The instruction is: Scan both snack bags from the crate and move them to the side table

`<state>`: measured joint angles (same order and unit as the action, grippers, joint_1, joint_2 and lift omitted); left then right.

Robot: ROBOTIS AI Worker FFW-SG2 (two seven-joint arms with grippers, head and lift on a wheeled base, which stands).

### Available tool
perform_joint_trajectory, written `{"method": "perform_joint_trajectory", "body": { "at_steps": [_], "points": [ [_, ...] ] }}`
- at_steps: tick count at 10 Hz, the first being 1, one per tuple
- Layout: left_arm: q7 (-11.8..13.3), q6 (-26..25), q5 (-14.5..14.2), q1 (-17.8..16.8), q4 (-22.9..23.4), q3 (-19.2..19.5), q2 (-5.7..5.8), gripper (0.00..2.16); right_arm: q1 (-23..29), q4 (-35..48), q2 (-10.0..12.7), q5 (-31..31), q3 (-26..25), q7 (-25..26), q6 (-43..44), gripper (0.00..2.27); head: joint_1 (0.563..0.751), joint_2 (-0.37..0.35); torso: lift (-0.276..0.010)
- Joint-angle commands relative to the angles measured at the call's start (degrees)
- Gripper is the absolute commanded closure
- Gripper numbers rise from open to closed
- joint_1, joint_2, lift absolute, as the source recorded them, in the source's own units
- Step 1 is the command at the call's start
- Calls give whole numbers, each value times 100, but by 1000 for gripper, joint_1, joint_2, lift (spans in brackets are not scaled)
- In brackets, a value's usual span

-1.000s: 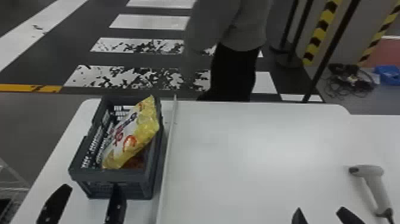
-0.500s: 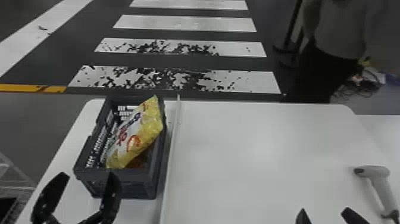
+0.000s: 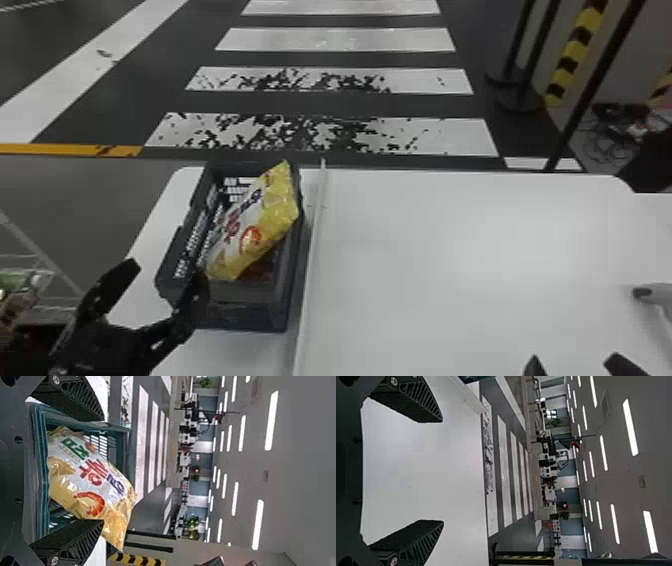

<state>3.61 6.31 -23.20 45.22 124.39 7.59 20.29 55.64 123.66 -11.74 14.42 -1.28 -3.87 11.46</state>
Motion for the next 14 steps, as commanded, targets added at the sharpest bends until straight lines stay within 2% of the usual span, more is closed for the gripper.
{"method": "perform_joint_trajectory", "body": {
  "at_steps": [1,2,5,7,9,11,13,14],
  "points": [
    [299,-522,-290,-224,6,349,-7,80,0,0,-48,-45,58,0,1,80,695,84,-95],
    [501,-698,-431,-382,6,410,-7,80,0,-9,-66,-80,84,0,1,80,695,106,-95],
    [721,-768,-404,-751,-2,375,-34,90,-9,-9,-171,-124,137,0,1,80,695,124,-95],
    [931,-2087,-378,-1375,-82,489,-16,93,-9,-9,-277,-124,155,0,1,76,695,113,-95],
    [1116,-2878,-422,-1929,-205,516,-16,93,9,-9,-312,-124,155,0,1,76,695,112,-95],
    [1327,-3423,-466,-2228,-161,489,2,93,9,-18,-321,-124,155,0,1,76,695,103,-95],
    [1679,-4425,-440,-2597,-169,481,-16,93,-9,-44,-347,-124,155,0,1,76,695,76,-95],
    [1775,-4794,-369,-2729,-169,472,-25,90,-27,-62,-347,-124,155,0,1,76,695,70,-95]
  ]
}}
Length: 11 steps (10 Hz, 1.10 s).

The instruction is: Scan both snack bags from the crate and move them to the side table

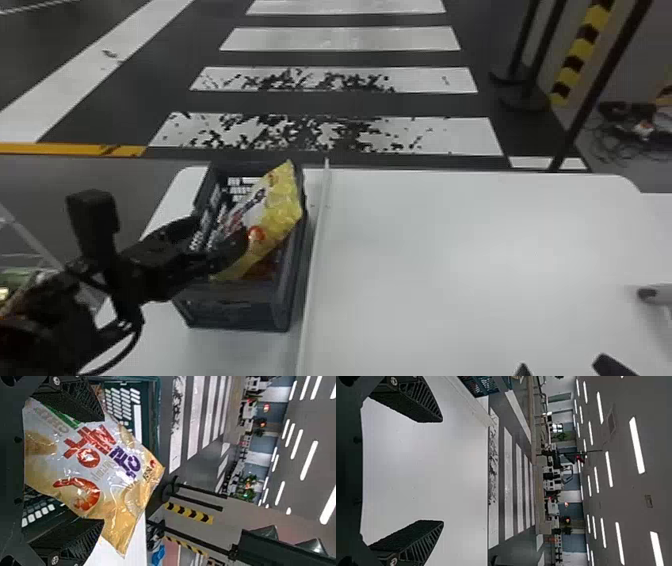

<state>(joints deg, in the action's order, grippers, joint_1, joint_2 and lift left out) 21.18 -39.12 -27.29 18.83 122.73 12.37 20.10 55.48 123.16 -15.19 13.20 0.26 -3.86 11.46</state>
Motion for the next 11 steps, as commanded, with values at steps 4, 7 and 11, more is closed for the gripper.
{"method": "perform_joint_trajectory", "body": {
  "at_steps": [4,7,11],
  "points": [
    [53,-584,189,-679,-319,-174,56,90,-38,-64,-45,7,35,-1,0,76,695,61,-95],
    [193,-637,154,-942,-486,-420,56,90,-29,-64,-54,-2,44,-1,0,76,695,49,-95],
    [475,-953,110,-1241,-733,-446,82,90,-11,-64,-63,-2,44,-1,0,76,695,13,-95]
  ]
}}
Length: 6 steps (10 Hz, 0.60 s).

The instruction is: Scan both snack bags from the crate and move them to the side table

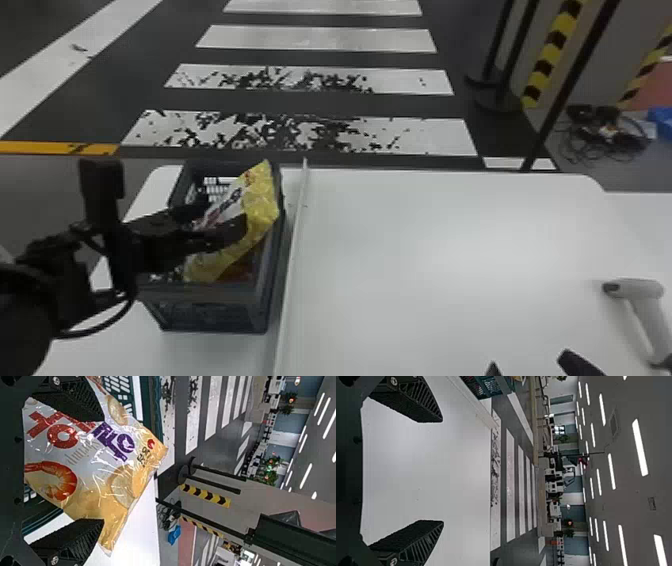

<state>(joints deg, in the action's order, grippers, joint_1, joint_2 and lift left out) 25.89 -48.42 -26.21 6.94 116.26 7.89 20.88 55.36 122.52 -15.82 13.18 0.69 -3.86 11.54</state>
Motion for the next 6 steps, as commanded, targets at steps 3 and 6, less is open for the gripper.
{"method": "perform_joint_trajectory", "body": {
  "at_steps": [3,6],
  "points": [
    [224,65,20,-132,-464,2,-31,90,1,-18,-18,-17,1,0,10,76,695,19,-95],
    [391,258,28,-158,-693,2,-84,181,9,-44,-27,-61,27,0,10,76,695,21,-95]
  ]
}}
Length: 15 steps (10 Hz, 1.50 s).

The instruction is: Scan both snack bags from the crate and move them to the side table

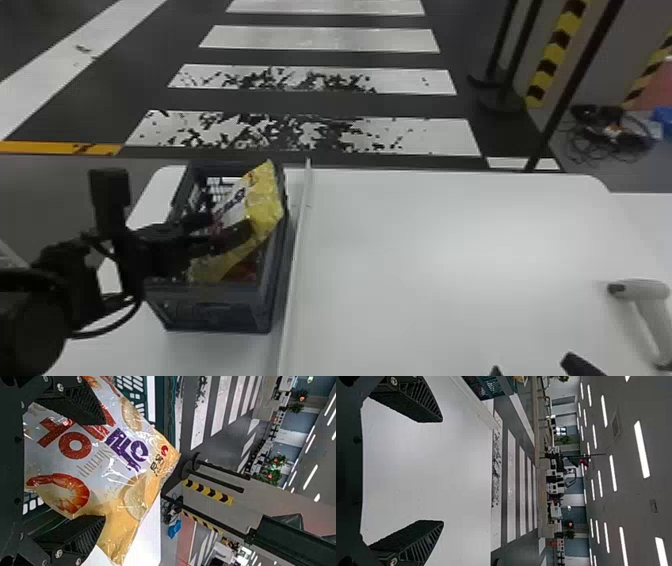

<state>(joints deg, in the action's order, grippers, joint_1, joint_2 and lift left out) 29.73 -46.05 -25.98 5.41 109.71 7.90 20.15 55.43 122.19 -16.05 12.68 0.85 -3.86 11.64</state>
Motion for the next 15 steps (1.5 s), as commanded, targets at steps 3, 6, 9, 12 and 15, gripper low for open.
{"method": "perform_joint_trajectory", "body": {
  "at_steps": [3,6,9,12,15],
  "points": [
    [218,91,31,-101,-336,36,-28,508,-6,-46,5,-55,56,0,35,76,695,25,-95],
    [209,601,49,119,-468,186,-37,1352,-23,-81,5,-55,91,0,106,76,695,44,-95],
    [147,882,58,206,-468,247,-37,1774,-41,-116,5,-64,135,0,158,76,695,78,-95],
    [-116,1427,58,365,-363,273,-37,1875,-23,-134,14,-55,144,0,317,76,695,90,-95],
    [-398,1480,-30,593,358,502,147,1878,-15,-108,23,-55,188,0,369,80,695,109,-95]
  ]
}}
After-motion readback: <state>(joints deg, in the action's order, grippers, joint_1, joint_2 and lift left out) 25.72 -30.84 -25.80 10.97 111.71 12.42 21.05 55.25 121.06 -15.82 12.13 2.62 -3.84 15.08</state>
